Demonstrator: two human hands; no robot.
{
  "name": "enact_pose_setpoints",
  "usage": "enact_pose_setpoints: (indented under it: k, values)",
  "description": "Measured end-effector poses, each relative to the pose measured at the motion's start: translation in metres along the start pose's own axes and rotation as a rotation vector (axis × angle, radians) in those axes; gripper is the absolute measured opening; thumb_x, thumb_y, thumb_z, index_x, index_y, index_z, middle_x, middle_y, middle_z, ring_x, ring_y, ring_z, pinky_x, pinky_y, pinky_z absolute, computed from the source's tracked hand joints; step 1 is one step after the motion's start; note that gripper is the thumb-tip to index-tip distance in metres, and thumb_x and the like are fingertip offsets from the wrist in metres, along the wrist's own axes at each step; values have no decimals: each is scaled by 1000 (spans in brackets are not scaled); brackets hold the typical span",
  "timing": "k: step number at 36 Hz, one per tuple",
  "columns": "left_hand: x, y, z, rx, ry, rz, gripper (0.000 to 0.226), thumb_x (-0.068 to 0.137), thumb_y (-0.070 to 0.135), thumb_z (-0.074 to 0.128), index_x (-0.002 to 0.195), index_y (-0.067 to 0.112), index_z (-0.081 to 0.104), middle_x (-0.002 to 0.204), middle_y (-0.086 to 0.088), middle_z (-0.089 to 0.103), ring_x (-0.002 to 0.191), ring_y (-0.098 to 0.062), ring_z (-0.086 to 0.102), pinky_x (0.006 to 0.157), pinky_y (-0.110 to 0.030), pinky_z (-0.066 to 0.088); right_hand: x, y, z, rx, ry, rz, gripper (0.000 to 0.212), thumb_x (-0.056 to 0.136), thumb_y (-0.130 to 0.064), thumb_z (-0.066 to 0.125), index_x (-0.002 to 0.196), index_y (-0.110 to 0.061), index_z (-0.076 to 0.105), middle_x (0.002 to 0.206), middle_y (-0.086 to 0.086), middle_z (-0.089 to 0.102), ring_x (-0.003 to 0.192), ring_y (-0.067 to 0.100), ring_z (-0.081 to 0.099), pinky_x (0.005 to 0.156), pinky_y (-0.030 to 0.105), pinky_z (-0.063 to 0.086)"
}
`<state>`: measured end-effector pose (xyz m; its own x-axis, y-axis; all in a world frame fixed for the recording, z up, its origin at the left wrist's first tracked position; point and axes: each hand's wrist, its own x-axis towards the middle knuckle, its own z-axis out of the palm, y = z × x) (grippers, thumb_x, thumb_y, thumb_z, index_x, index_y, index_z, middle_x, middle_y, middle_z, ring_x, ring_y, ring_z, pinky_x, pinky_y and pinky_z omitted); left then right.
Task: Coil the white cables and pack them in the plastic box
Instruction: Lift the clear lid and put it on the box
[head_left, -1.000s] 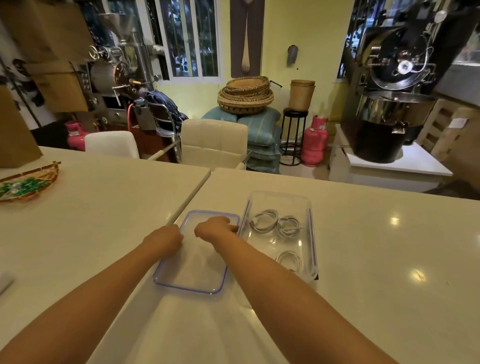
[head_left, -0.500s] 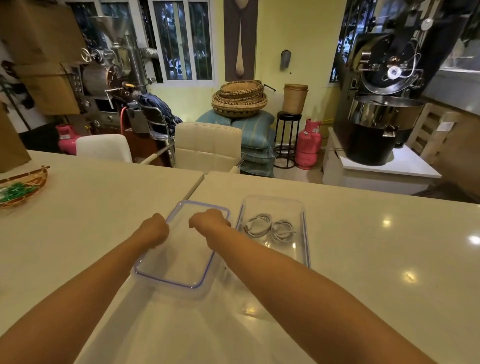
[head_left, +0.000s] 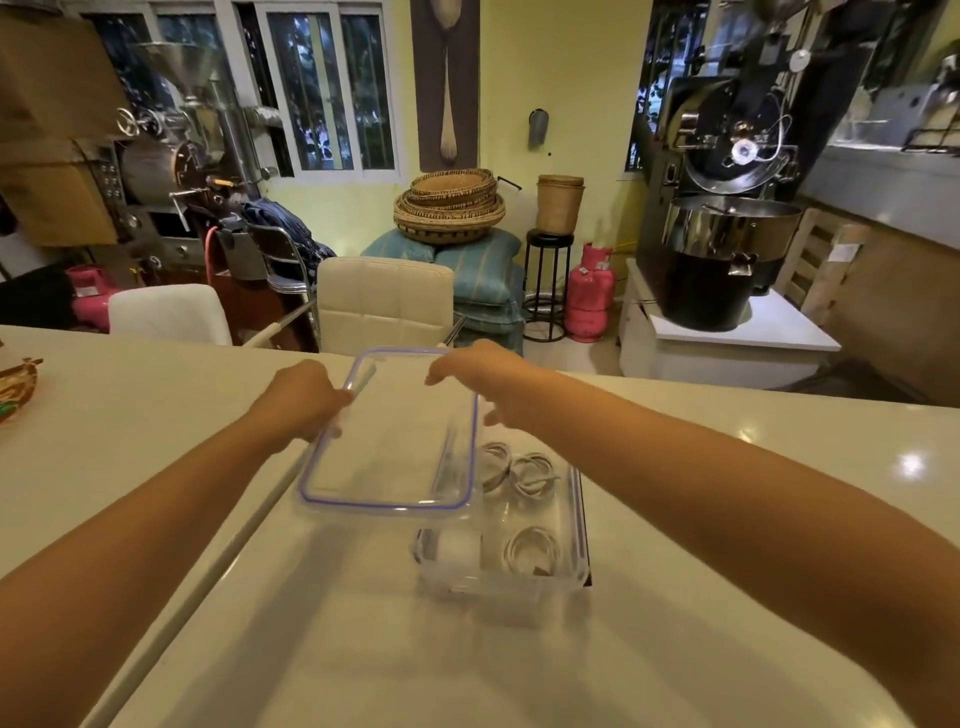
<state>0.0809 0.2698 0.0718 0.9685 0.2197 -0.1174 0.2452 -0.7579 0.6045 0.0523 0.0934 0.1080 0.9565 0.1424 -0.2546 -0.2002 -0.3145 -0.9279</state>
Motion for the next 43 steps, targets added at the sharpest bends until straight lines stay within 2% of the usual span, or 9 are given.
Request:
enact_pose_setpoints:
  k: [3,7,10,15,21,26,31,39,43]
  values:
    - [-10,17,19,25,-43,53,19,90,19,53,85,0,54,72,-13,60,62,-24,62,54,-29,50,-3,15,-22,-19,32,39,51,85,-9,56,131,-5,36,143,15,34,131,30,33,100,41,34]
    - [-23,33,48,104,-126,111,23,90,20,52,72,7,49,84,-15,60,75,-27,63,62,-30,52,-6,40,-42,-40,47,134,52,83,-11,59,130,-6,37,146,16,30,134,34,28,105,48,32]
    - [-29,37,62,187,-169,130,19,91,23,50,82,6,49,78,-9,56,68,-22,60,53,-22,47,-7,56,-52,-40,62,173,51,82,-11,60,128,-5,38,144,16,32,132,33,30,103,46,34]
    - [-30,38,76,256,-205,151,26,92,23,47,73,6,45,61,-3,46,54,-16,53,52,-21,45,-9,71,-60,-48,50,207,47,82,-11,61,125,-6,41,139,14,37,117,27,40,88,38,39]
    - [-26,39,82,330,-181,161,36,93,23,44,60,12,39,58,-4,46,49,-15,49,47,-21,41,-9,78,-61,-14,48,202,50,82,-11,61,127,-7,40,140,13,36,129,28,35,92,37,37]
    - [-23,37,86,361,-170,155,33,94,24,44,63,9,43,58,-4,46,50,-19,52,49,-22,42,-6,80,-59,-24,35,203,50,82,-11,60,127,-6,40,140,13,37,129,28,35,100,39,36]
    - [-26,34,89,459,-106,186,39,94,27,41,58,15,36,60,1,41,53,-10,40,46,-20,28,-6,84,-54,-91,26,203,53,82,-17,61,130,-6,40,137,11,41,122,27,41,96,34,39]
    - [-23,34,91,605,-87,227,25,95,32,36,83,13,47,64,4,41,61,-11,45,54,-21,33,-10,88,-55,-193,0,190,53,84,-23,59,129,-3,38,108,6,37,97,20,37,82,27,33]
    - [-18,44,84,649,-149,217,33,93,35,40,109,8,53,90,-4,55,84,-20,53,71,-26,39,-14,82,-64,-243,-7,169,54,86,-23,58,131,-6,34,133,10,41,112,22,41,84,26,33]
